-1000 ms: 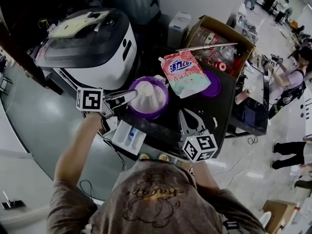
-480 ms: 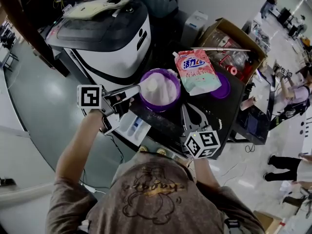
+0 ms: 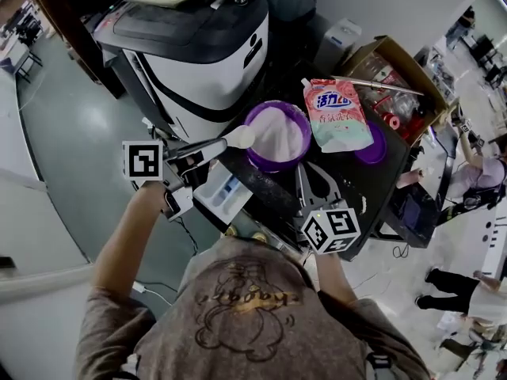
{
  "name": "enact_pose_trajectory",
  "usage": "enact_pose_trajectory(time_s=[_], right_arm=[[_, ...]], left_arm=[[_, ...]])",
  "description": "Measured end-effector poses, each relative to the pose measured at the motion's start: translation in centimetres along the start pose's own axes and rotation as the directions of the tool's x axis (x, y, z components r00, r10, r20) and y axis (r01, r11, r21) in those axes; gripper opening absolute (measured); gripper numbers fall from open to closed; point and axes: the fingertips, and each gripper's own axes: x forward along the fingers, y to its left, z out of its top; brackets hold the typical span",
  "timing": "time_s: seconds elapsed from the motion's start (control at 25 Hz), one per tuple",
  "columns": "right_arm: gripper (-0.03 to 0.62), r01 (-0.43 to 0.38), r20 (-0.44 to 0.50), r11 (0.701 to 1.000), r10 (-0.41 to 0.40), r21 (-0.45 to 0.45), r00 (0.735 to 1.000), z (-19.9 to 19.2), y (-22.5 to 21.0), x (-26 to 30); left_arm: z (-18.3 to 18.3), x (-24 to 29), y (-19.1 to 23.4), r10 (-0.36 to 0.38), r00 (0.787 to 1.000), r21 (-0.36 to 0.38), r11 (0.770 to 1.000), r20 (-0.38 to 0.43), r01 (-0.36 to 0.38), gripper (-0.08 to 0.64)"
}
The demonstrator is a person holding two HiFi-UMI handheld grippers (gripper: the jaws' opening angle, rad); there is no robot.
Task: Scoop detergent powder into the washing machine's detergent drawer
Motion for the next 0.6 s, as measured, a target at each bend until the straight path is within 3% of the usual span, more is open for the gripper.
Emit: enact_pose_trajectory(time_s=[0.6], right_arm=[[0.003, -0.064, -0.022, 0.998, 0.064, -0.003, 0.998, -1.1, 2.0, 0.4]], left_arm=[[-5.6, -3.5, 2.6, 0.027, 0.997, -0.089, 0.996, 0.07, -0.021, 0.025]])
